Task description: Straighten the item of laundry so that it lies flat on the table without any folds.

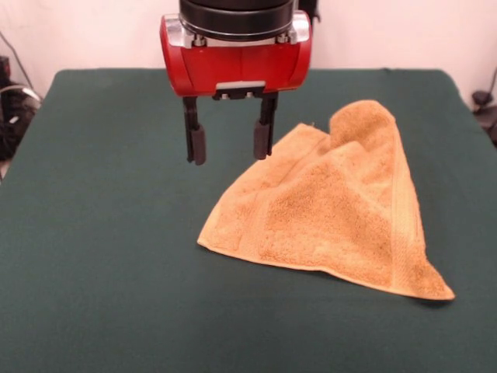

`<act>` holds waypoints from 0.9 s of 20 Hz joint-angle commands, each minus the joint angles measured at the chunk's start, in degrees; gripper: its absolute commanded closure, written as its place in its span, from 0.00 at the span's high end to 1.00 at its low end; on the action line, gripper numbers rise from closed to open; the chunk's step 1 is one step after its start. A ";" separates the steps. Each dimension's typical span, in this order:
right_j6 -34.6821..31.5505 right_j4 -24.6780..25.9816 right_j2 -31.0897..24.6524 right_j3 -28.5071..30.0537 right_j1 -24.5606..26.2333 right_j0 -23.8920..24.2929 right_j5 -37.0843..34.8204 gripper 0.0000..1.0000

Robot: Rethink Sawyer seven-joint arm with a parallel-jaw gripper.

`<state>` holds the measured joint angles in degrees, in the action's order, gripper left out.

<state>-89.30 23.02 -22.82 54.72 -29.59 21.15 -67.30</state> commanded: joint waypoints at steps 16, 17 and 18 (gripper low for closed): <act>-2.03 -1.70 0.14 5.23 1.94 -1.65 1.11 1.00; -2.08 -1.62 0.24 5.47 1.93 -1.63 1.51 1.00; -2.26 -1.66 0.35 5.60 1.91 -1.63 1.69 1.00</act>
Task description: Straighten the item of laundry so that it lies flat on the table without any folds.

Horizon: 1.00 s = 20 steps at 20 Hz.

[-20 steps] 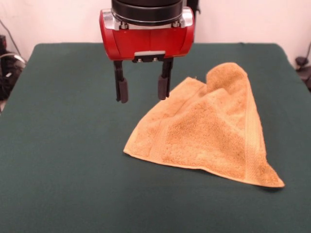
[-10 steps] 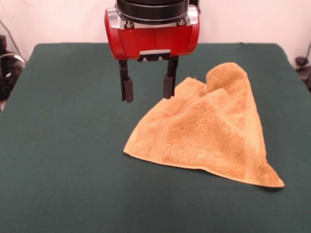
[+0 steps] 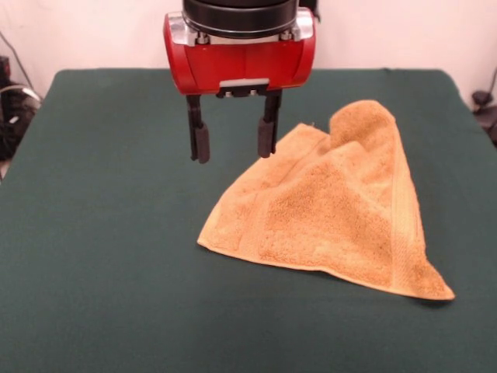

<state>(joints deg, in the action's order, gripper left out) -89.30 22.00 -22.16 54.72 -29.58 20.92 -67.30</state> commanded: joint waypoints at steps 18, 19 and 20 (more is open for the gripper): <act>-6.18 -1.16 1.44 8.32 1.08 -2.38 5.01 1.00; -6.30 -1.15 1.52 8.40 1.03 -2.41 5.16 1.00; -6.38 -1.15 1.61 8.44 1.01 -2.46 5.29 1.00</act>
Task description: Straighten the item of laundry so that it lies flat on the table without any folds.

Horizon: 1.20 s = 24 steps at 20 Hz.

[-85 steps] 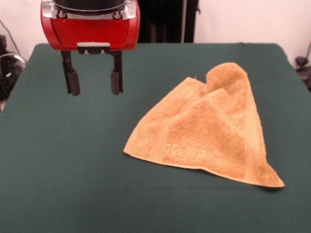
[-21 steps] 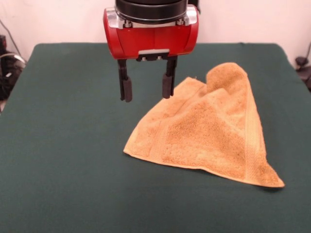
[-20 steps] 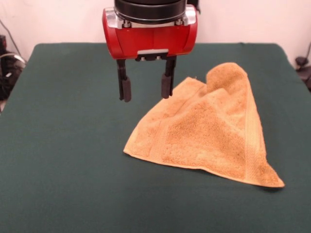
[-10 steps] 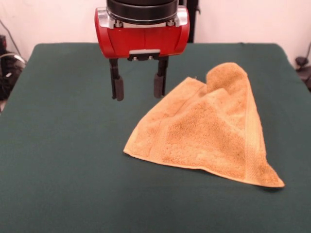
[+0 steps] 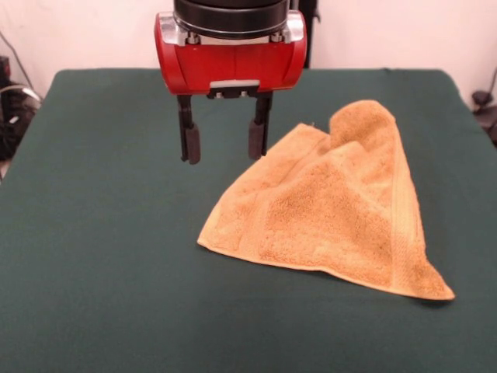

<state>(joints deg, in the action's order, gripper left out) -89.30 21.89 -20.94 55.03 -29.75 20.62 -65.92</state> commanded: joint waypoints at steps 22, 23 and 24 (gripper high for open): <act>-9.81 -2.96 4.13 10.00 0.12 -4.64 6.00 1.00; -9.99 -3.22 4.24 10.31 0.00 -4.70 6.10 1.00; -9.91 -3.29 4.37 10.35 -0.07 -4.81 6.10 1.00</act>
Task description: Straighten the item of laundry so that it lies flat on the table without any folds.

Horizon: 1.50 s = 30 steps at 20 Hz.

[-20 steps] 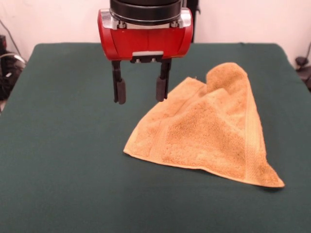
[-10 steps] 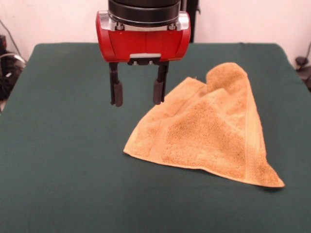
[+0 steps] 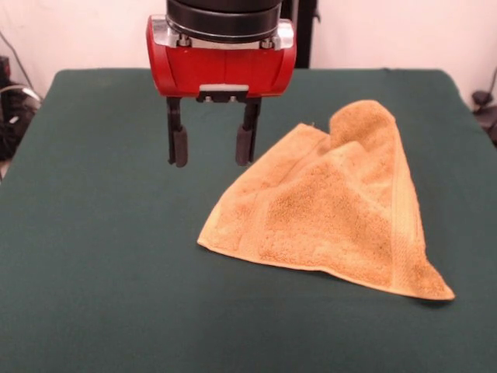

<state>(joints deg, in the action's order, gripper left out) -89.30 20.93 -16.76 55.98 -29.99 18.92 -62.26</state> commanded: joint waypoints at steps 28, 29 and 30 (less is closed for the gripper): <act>-10.97 -6.94 4.42 11.18 0.43 -5.08 6.83 1.00; -11.04 -7.05 4.52 11.34 0.37 -5.11 6.97 1.00; -10.99 -7.21 4.57 11.37 0.39 -5.12 6.98 1.00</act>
<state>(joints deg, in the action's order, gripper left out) -89.32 15.79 -11.70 58.51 -31.60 15.46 -58.48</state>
